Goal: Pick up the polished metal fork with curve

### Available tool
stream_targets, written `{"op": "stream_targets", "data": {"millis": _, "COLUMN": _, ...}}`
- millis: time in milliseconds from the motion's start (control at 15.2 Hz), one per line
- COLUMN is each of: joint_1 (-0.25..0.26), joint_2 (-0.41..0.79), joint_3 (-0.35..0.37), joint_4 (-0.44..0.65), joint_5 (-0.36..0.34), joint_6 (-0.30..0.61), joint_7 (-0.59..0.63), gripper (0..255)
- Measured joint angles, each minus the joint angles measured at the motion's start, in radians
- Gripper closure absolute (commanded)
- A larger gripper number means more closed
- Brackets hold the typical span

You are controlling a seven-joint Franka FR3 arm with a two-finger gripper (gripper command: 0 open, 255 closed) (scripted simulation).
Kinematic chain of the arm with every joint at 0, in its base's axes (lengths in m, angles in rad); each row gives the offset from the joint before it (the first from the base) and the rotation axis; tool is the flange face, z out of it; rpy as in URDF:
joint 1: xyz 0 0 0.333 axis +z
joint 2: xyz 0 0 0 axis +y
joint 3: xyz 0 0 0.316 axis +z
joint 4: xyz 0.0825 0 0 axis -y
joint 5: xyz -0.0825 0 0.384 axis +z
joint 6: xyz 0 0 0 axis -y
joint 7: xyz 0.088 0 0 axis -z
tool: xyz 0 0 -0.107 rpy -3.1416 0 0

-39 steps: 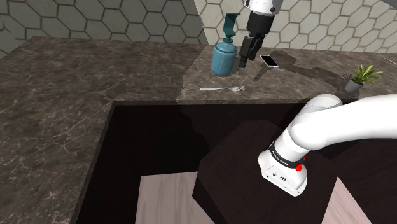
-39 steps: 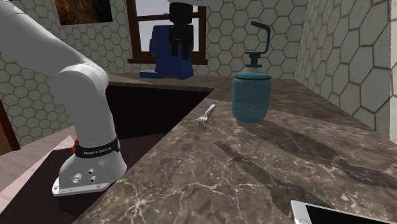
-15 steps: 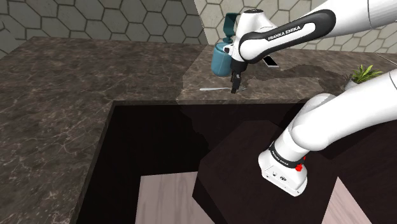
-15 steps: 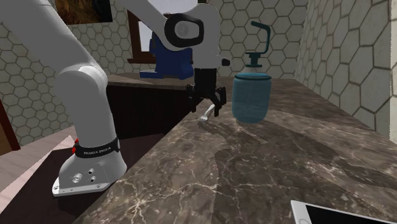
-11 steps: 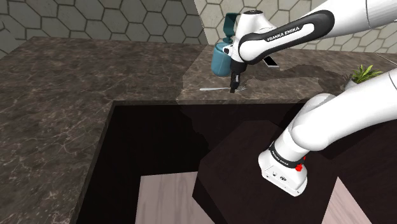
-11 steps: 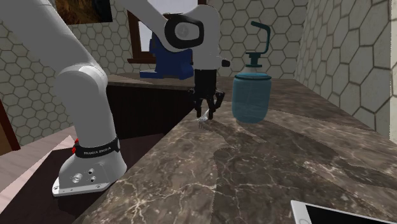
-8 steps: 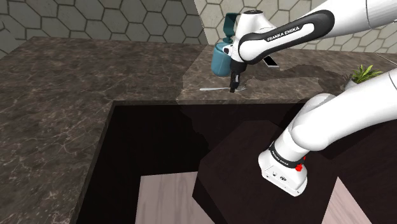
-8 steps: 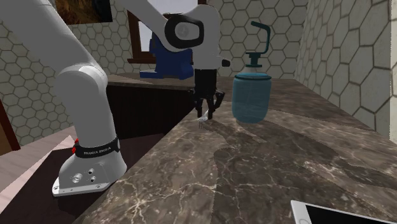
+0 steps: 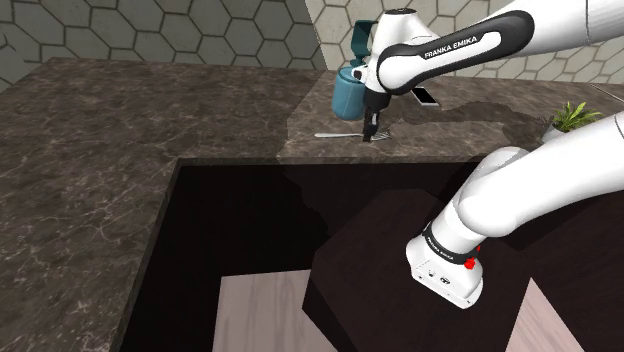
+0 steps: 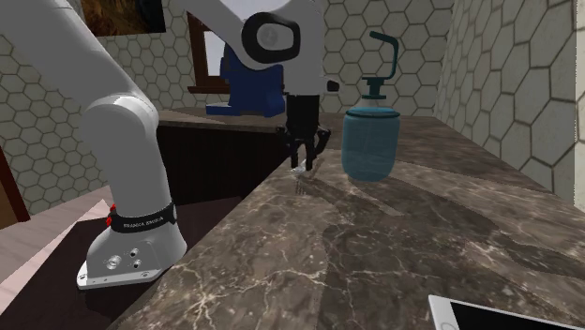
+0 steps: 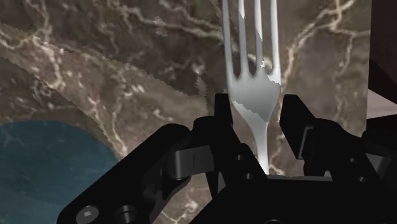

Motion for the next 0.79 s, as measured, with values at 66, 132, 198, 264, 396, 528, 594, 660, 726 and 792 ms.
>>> {"op": "stream_targets", "data": {"millis": 66, "joint_1": 0.000, "joint_2": -0.007, "joint_3": 0.001, "joint_4": 0.008, "joint_5": 0.001, "joint_6": -0.015, "joint_7": 0.000, "gripper": 255}}
{"op": "stream_targets", "data": {"millis": 132, "joint_1": 0.001, "joint_2": -0.016, "joint_3": 0.004, "joint_4": 0.015, "joint_5": 0.002, "joint_6": -0.031, "joint_7": 0.000, "gripper": 255}}
{"op": "stream_targets", "data": {"millis": 198, "joint_1": 0.001, "joint_2": -0.022, "joint_3": 0.005, "joint_4": 0.026, "joint_5": 0.003, "joint_6": -0.049, "joint_7": -0.001, "gripper": 255}}
{"op": "stream_targets", "data": {"millis": 264, "joint_1": 0.001, "joint_2": -0.029, "joint_3": 0.006, "joint_4": 0.036, "joint_5": 0.004, "joint_6": -0.065, "joint_7": -0.002, "gripper": 255}}
{"op": "stream_targets", "data": {"millis": 396, "joint_1": 0.002, "joint_2": -0.038, "joint_3": 0.008, "joint_4": 0.051, "joint_5": 0.006, "joint_6": -0.090, "joint_7": -0.003, "gripper": 255}}
{"op": "stream_targets", "data": {"millis": 528, "joint_1": 0.004, "joint_2": -0.052, "joint_3": 0.013, "joint_4": 0.073, "joint_5": 0.010, "joint_6": -0.125, "joint_7": -0.002, "gripper": 255}}
{"op": "stream_targets", "data": {"millis": 594, "joint_1": 0.003, "joint_2": -0.057, "joint_3": 0.014, "joint_4": 0.082, "joint_5": 0.010, "joint_6": -0.140, "joint_7": -0.004, "gripper": 255}}
{"op": "stream_targets", "data": {"millis": 660, "joint_1": 0.003, "joint_2": -0.065, "joint_3": 0.015, "joint_4": 0.090, "joint_5": 0.011, "joint_6": -0.155, "joint_7": -0.005, "gripper": 255}}
{"op": "stream_targets", "data": {"millis": 726, "joint_1": 0.003, "joint_2": -0.071, "joint_3": 0.016, "joint_4": 0.101, "joint_5": 0.012, "joint_6": -0.172, "joint_7": -0.006, "gripper": 255}}
{"op": "stream_targets", "data": {"millis": 792, "joint_1": 0.003, "joint_2": -0.074, "joint_3": 0.017, "joint_4": 0.106, "joint_5": 0.013, "joint_6": -0.180, "joint_7": -0.006, "gripper": 255}}
